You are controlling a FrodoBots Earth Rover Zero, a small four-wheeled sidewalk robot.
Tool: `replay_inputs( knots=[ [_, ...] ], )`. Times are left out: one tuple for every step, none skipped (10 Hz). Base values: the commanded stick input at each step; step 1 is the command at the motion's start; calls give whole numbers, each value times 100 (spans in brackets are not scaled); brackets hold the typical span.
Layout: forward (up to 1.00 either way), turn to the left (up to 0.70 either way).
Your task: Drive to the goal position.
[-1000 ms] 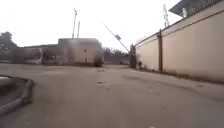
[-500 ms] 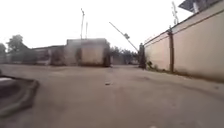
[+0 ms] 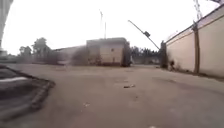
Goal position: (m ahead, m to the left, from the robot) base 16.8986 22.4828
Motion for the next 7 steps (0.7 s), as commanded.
replay_inputs(
  knots=[
    [50,0],
    [50,0],
    [50,0],
    [50,0],
    [50,0],
    [50,0],
    [50,0]
  ],
)
